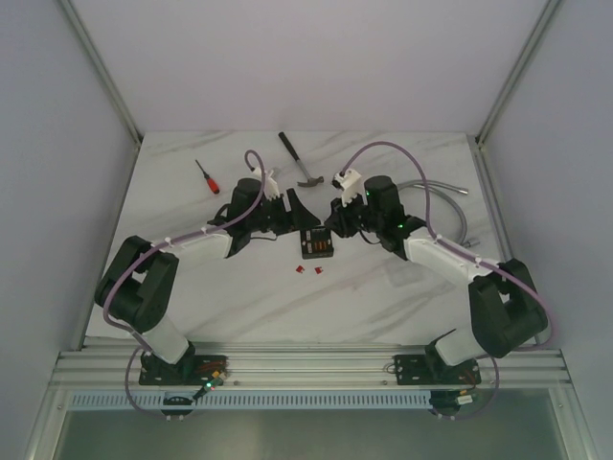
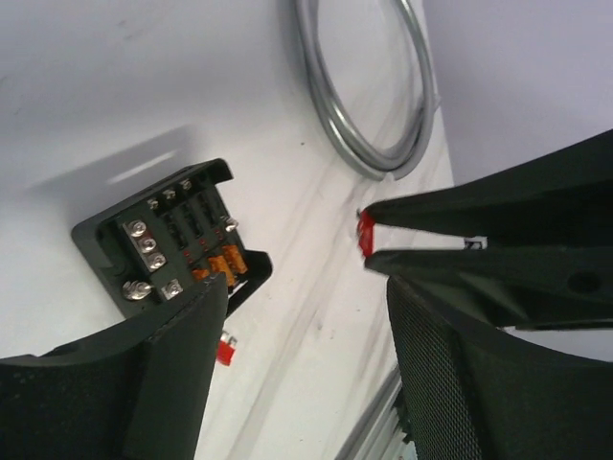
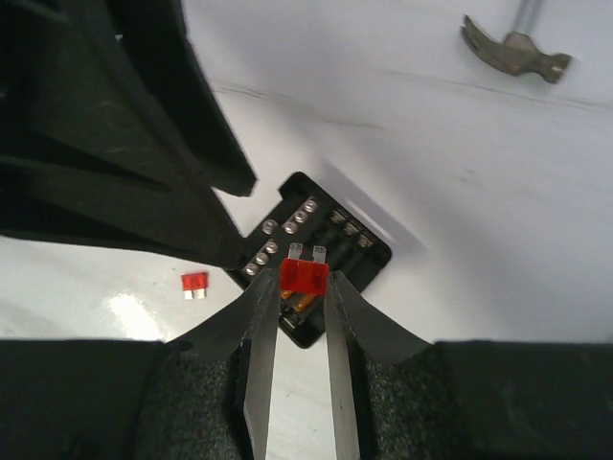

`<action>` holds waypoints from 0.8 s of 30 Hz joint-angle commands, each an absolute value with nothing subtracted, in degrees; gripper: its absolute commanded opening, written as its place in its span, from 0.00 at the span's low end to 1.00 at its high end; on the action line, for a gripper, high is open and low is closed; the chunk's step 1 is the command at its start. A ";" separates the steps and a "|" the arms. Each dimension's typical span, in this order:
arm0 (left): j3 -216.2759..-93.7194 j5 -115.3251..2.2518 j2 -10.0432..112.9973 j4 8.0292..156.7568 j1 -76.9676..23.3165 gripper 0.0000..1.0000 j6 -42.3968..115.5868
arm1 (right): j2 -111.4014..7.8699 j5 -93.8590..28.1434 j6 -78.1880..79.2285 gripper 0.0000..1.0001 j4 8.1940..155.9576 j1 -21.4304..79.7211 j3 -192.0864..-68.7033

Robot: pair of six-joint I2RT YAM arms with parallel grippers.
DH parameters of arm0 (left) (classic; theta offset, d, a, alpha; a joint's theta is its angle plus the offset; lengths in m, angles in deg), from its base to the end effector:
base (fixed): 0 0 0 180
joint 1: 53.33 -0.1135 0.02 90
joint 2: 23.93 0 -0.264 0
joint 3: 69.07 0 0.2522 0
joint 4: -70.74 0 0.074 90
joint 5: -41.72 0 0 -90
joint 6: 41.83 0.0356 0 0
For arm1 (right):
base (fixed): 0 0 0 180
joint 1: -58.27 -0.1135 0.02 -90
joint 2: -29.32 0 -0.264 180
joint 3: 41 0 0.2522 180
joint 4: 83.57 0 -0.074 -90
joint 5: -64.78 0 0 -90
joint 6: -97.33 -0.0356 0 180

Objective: Snap on the fuse box
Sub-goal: Pick up the fuse from the center of the board.

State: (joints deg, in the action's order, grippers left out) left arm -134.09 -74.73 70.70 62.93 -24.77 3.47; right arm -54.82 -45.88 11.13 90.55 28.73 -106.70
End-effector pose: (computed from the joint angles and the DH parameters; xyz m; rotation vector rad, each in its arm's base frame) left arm 0.3076 -0.1855 0.2127 0.0363 2.1398 -1.2524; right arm 0.2810 0.1737 0.2522 -0.8034 1.8584 0.6464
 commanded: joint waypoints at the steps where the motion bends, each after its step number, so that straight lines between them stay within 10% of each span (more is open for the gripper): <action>1: -134.30 -77.71 69.15 56.55 -25.12 0.74 -1.79 | -53.61 -51.94 12.19 0.25 93.54 27.89 -105.32; 24: -129.45 -77.63 68.25 50.75 -25.46 0.34 -6.09 | -54.14 -56.56 9.17 0.25 100.97 26.76 -104.09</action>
